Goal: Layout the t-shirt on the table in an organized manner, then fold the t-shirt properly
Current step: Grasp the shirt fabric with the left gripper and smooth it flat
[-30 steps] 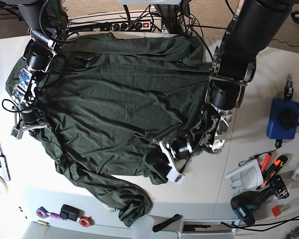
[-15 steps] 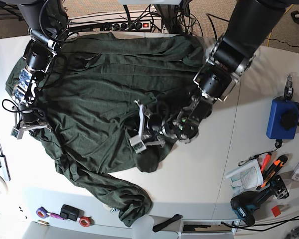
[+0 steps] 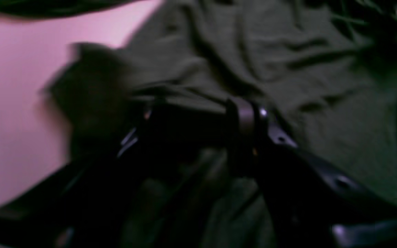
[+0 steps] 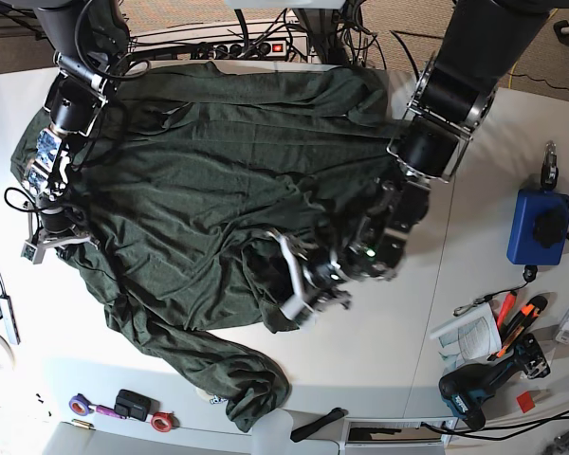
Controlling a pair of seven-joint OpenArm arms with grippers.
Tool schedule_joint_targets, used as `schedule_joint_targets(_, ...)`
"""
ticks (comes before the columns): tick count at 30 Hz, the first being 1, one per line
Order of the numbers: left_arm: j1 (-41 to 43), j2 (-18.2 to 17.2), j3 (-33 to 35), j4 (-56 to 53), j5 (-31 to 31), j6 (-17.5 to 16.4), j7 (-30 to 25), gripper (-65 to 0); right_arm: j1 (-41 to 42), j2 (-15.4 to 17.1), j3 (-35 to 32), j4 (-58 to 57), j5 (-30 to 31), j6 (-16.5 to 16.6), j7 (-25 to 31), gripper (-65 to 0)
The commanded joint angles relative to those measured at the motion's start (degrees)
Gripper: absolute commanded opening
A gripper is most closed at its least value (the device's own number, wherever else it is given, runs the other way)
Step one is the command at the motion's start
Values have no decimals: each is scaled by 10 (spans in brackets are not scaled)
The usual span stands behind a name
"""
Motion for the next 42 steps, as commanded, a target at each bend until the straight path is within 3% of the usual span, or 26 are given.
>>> schedule_joint_targets(1,-17,1,-17,4,3,-1,-12,-366,-1,2,-1,0,-10,0,-29,-650)
schedule_joint_targets(5,-17,-8,-44,-22,36,2,-47,-401,0,2,-1,0,-10,0,-28,-650)
schedule_joint_targets(9,-17,-9,-44,-62,52,31,-71,-401,-1,2,-1,0,-10,0,-26,-650)
schedule_joint_targets(15,-17,-7,-42,-84,53,-3,-102,-400,-1,2,-1,0,-10,0,-26,-650)
schedule_joint_targets(18,-20,-5,-42,-84,49,-21,-103,-357,-1,2,-1,0,-10,0,-26,-650)
schedule_joint_targets(33,-24,23,-31,-84,54,-16,-128,-342,-1,2,-1,0,-10,0,-24,-650)
schedule_joint_targets(35,-24,24,-11,-84,54,1,-129,-382,-1,2,-1,0,-10,0,-24,-650)
schedule_joint_targets(39,-24,24,33,-84,55,48,-158,-581,-1,2,-1,0,-10,0,-24,-650)
schedule_joint_targets(42,-24,24,53,-84,69,59,-183,-592,-1,2,-1,0,-10,0,-24,-650)
